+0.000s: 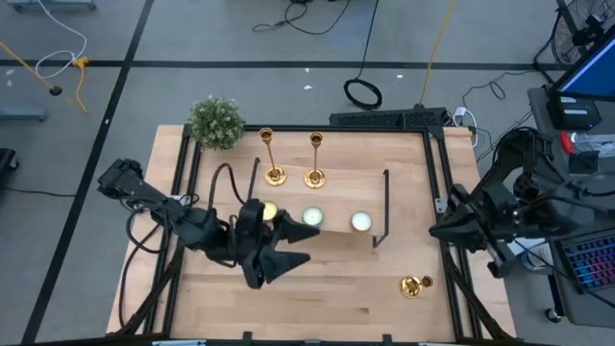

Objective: Pick & Place candle stick holders
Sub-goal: Put the gold candle holder onto the shelf

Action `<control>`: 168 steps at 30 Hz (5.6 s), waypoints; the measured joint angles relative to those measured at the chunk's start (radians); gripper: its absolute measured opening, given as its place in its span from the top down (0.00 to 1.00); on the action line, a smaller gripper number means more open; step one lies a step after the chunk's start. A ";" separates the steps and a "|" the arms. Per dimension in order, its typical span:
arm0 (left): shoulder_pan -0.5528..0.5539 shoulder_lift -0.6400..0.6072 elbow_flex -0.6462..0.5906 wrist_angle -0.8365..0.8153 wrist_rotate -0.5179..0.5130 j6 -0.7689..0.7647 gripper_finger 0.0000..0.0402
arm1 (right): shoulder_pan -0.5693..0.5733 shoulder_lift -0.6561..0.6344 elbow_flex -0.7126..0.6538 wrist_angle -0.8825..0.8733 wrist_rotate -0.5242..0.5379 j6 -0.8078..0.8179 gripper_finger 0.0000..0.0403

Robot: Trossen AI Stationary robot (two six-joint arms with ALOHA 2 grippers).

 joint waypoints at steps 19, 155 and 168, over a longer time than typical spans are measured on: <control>0.019 0.088 0.002 0.148 0.001 0.112 0.01 | 0.000 -0.008 0.000 0.149 0.000 -0.116 0.96; -0.017 0.107 0.003 -0.044 -0.212 -0.344 0.01 | -0.008 -0.977 -1.419 0.832 -0.710 -0.176 1.00; -0.025 0.107 0.003 -0.045 -0.229 -0.349 0.01 | -0.263 -0.978 -1.418 0.783 -0.929 -0.087 1.00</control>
